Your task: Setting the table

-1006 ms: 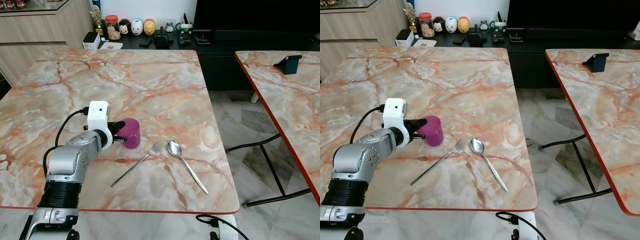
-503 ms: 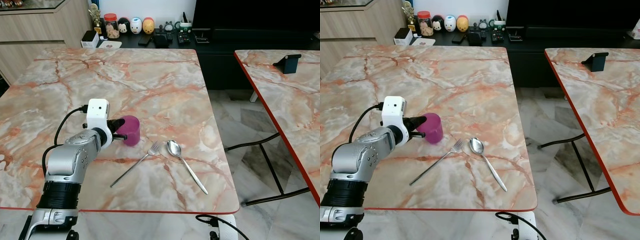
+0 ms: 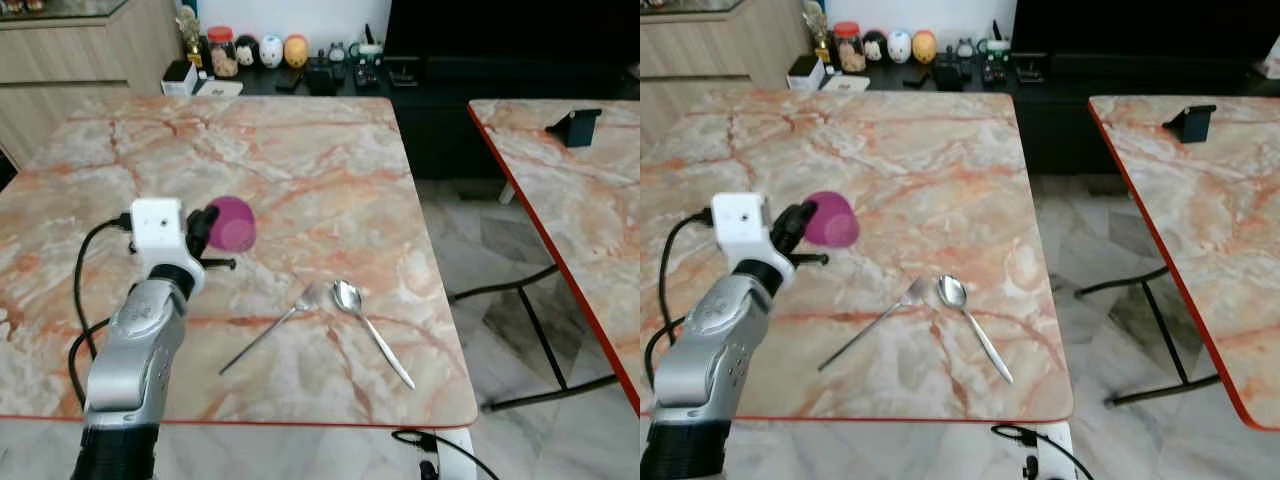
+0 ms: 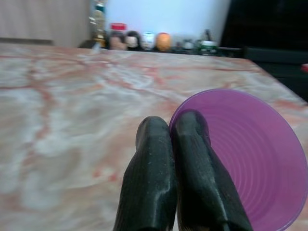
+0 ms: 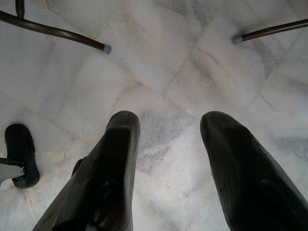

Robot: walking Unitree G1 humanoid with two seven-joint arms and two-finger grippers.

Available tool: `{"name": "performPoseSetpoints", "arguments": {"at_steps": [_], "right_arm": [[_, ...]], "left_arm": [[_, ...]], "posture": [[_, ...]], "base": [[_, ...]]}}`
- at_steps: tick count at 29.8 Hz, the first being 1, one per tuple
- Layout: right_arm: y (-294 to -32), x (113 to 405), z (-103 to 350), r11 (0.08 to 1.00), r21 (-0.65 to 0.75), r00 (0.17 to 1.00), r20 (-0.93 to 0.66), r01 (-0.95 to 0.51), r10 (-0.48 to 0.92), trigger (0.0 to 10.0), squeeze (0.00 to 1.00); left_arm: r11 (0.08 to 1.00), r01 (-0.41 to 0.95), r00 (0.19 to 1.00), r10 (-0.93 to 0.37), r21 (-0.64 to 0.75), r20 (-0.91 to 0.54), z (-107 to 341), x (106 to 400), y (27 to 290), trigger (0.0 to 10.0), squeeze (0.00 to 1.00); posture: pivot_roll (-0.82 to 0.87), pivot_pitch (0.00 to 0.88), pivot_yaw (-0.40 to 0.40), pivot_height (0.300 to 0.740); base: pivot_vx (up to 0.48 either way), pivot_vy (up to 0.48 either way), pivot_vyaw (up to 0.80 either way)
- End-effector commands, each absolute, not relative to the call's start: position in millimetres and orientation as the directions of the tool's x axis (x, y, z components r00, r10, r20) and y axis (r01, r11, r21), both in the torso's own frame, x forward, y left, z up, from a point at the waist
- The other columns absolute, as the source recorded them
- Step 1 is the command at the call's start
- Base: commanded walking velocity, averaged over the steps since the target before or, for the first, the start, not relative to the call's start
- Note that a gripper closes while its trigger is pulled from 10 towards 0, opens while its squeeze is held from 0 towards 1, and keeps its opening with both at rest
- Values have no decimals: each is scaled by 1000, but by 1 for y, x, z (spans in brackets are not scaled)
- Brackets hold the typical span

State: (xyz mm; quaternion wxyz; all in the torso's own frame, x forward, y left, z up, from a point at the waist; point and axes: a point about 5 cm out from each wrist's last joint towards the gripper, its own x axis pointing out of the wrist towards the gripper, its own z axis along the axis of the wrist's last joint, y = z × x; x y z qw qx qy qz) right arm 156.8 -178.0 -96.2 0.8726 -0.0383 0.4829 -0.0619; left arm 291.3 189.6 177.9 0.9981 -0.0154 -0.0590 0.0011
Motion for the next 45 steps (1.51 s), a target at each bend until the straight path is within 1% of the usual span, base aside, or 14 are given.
{"name": "performPoseSetpoints", "arguments": {"at_steps": [1, 6, 20, 23, 45], "right_arm": [[-178, 156, -97, 990, -124, 522, -841, 70, -142, 10000, 0], [-177, 155, -97, 991, -118, 511, -850, 55, -130, 10000, 0], [-174, 153, -98, 993, -93, 508, -854, 67, -114, 10000, 0], [-171, 153, -99, 996, -78, 505, -858, 51, -93, 10000, 0], [-169, 157, -98, 998, -60, 510, -857, 37, -70, 10000, 0]], "left_arm": [[998, -50, 978, 56, -39, 199, 189, 287, 196, 10000, 0], [997, -73, 966, 80, -36, 244, 191, 286, 198, 10000, 0], [998, -51, 954, 58, -30, 295, 194, 290, 192, 10000, 0], [998, -52, 952, 59, -29, 301, 195, 291, 192, 10000, 0], [998, -58, 940, 68, -39, 335, 201, 299, 192, 10000, 0]], "posture": [[23, 8, -27, 740], [20, 0, -27, 740], [14, 0, -23, 740], [14, 0, -22, 740], [15, 1, -29, 740]], "base": [[0, 0, 0], [0, -108, 0], [0, -335, 0], [0, -480, 0], [0, -480, 0]]}}
